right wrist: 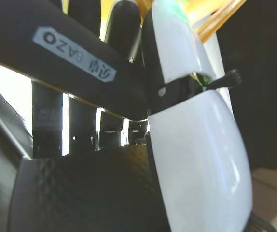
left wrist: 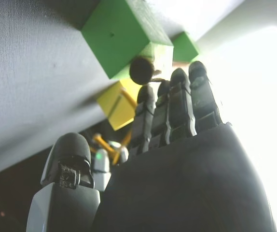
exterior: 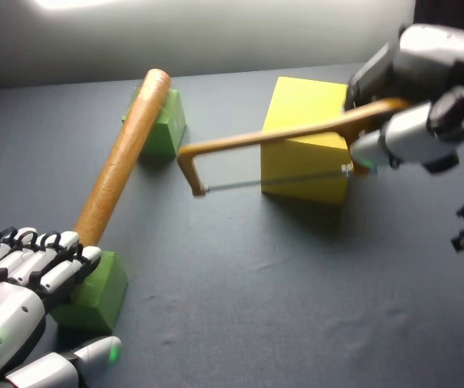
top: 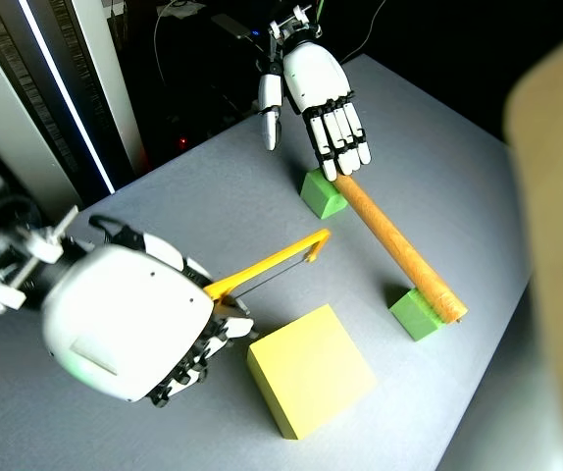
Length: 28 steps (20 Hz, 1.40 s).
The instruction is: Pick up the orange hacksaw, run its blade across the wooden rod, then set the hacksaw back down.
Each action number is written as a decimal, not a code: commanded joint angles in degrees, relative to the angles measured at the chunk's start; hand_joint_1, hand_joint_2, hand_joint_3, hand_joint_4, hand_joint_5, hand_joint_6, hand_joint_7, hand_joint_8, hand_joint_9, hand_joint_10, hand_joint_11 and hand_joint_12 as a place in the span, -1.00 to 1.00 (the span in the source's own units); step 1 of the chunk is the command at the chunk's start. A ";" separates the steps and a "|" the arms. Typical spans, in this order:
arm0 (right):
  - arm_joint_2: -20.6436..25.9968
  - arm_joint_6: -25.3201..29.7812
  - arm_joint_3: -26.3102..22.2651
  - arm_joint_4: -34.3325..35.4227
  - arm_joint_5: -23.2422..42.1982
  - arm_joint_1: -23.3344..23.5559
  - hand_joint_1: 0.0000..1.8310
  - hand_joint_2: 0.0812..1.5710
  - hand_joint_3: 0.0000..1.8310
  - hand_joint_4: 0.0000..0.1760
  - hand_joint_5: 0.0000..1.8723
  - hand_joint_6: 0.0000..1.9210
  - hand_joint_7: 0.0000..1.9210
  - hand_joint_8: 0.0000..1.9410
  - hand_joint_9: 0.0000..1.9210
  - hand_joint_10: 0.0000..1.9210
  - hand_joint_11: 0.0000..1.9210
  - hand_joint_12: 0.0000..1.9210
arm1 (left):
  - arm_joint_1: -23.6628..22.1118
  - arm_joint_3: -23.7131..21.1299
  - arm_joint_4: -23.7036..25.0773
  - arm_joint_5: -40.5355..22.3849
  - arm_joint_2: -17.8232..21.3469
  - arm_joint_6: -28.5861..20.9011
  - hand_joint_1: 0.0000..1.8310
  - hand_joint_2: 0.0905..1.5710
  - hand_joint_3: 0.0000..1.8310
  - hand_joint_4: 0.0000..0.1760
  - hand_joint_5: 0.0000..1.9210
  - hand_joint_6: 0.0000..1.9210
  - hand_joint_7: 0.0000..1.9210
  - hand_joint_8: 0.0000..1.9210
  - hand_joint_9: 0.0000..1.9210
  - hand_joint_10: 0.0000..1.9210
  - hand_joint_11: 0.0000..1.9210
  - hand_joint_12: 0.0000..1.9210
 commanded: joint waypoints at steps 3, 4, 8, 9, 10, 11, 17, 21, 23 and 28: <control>-2.19 -0.96 0.74 -2.23 2.40 3.72 0.36 0.33 -1.00 -1.00 0.06 -0.04 0.23 -0.28 0.41 -0.99 0.07 -0.09 | 0.11 0.46 1.35 -3.42 -0.17 -0.46 -1.00 0.68 -1.00 -1.00 -0.86 -1.00 -0.88 -0.99 -0.92 -0.99 -0.98 -0.95; -3.41 -1.19 1.27 -2.26 2.79 4.39 0.36 0.34 -1.00 -1.00 0.04 -0.02 0.22 -0.26 0.41 -1.00 0.06 -0.10 | 0.10 0.44 1.35 -3.42 -0.17 -0.50 -1.00 0.68 -1.00 -1.00 -0.86 -1.00 -0.88 -0.99 -0.92 -0.99 -0.98 -0.95; -9.83 -0.58 4.16 -2.22 5.70 7.33 0.37 0.32 -1.00 -1.00 0.07 -0.06 0.25 -0.31 0.42 -0.99 0.09 -0.13 | 0.01 0.40 1.35 -3.42 -0.19 -0.52 -1.00 0.67 -1.00 -1.00 -0.87 -1.00 -0.91 -1.00 -0.94 -1.00 -1.00 -0.95; -11.06 0.22 4.64 -2.19 6.74 7.87 0.37 0.32 -1.00 -1.00 0.06 -0.04 0.24 -0.30 0.42 -1.00 0.09 -0.13 | 0.01 0.40 1.35 -3.42 -0.19 -0.52 -1.00 0.67 -1.00 -1.00 -0.86 -1.00 -0.90 -0.99 -0.94 -1.00 -1.00 -0.95; -12.47 1.52 5.12 -2.14 8.78 8.37 0.37 0.32 -1.00 -1.00 0.06 -0.04 0.24 -0.30 0.42 -1.00 0.09 -0.13 | 0.01 0.39 1.35 -3.42 -0.19 -0.52 -1.00 0.67 -1.00 -1.00 -0.86 -1.00 -0.90 -0.99 -0.94 -1.00 -1.00 -0.95; -15.06 3.11 6.19 -1.85 11.03 8.97 0.37 0.33 -1.00 -1.00 0.06 -0.04 0.25 -0.30 0.42 -1.00 0.09 -0.13 | 0.02 0.38 1.35 -3.42 -0.19 -0.52 -1.00 0.67 -1.00 -1.00 -0.86 -1.00 -0.89 -0.99 -0.93 -1.00 -1.00 -0.95; -23.82 4.62 12.04 1.02 15.44 7.86 0.36 0.33 -1.00 -1.00 0.05 -0.02 0.24 -0.28 0.43 -0.99 0.11 -0.13 | 0.01 0.43 1.35 -3.17 -0.21 -0.52 -1.00 0.69 -1.00 -1.00 -0.81 -1.00 -0.85 -1.00 -0.89 -1.00 -1.00 -0.84; -27.59 4.73 15.04 0.92 14.80 6.21 0.36 0.34 -1.00 -1.00 0.03 0.01 0.21 -0.24 0.40 -1.00 0.10 -0.16 | -0.03 0.53 1.35 -3.16 -0.59 -0.50 -1.00 0.68 -1.00 -1.00 -0.85 -1.00 -0.90 -1.00 -0.93 -1.00 -0.99 -0.96; -29.22 4.52 16.32 0.87 14.30 5.32 0.36 0.34 -1.00 -1.00 0.03 -0.01 0.23 -0.26 0.42 -0.99 0.12 -0.17 | -0.04 0.59 1.36 -3.16 -0.72 -0.50 -1.00 0.68 -1.00 -1.00 -0.83 -0.99 -0.87 -0.99 -0.92 -0.99 -0.98 -0.95; -35.17 3.93 21.60 0.19 13.50 3.49 0.36 0.33 -1.00 -1.00 0.06 -0.05 0.23 -0.28 0.42 -0.99 0.12 -0.17 | -0.08 0.71 1.36 -3.16 -0.82 -0.50 -1.00 0.69 -1.00 -1.00 -0.81 -0.99 -0.85 -0.99 -0.90 -0.99 -0.97 -0.94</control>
